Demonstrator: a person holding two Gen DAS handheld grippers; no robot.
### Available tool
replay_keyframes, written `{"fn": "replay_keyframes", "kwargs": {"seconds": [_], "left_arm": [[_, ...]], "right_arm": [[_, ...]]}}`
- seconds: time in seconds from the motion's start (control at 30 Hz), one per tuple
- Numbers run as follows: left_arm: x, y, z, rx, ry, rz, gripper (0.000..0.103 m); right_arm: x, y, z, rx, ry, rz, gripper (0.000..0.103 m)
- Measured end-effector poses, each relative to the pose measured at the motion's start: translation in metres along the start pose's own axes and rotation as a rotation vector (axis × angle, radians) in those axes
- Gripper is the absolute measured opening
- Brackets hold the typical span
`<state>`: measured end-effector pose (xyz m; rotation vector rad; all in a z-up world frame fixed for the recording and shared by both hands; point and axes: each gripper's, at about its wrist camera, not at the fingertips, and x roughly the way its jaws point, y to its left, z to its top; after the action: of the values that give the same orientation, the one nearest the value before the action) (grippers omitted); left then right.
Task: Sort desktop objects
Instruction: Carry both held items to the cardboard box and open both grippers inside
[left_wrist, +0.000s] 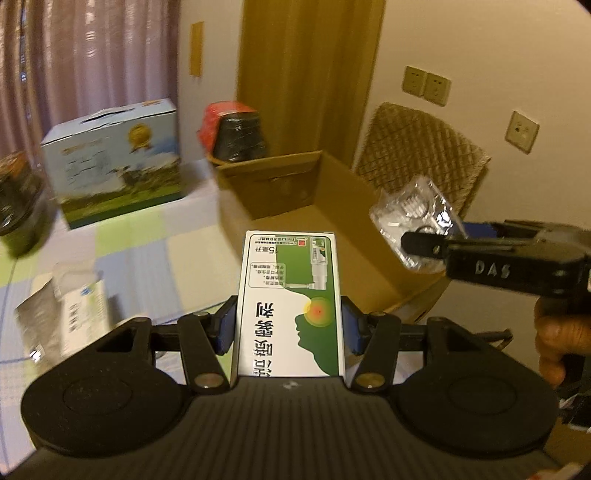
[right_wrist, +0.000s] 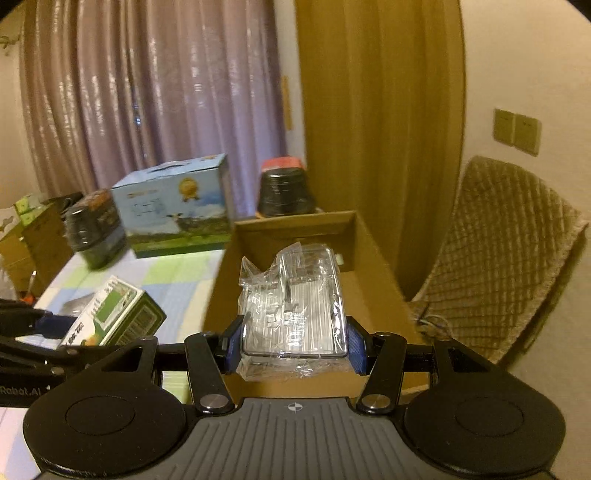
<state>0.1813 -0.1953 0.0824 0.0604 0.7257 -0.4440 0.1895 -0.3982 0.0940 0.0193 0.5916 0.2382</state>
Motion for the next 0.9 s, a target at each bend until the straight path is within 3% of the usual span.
{"fn": "replay_keyframes", "kwargs": {"seconds": [0.43, 0.9], "left_arm": [[0.074, -0.043, 0.038, 0.01, 0.013, -0.057, 0.051], [0.124, -0.043, 0.036, -0.004, 0.055, -0.071, 0.051]], "right_arm": [[0.036, -0.053, 0.007, 0.014, 0.019, -0.049, 0.052], [0.066, -0.071, -0.002, 0.03, 0.046, -0.06, 0.052]]}}
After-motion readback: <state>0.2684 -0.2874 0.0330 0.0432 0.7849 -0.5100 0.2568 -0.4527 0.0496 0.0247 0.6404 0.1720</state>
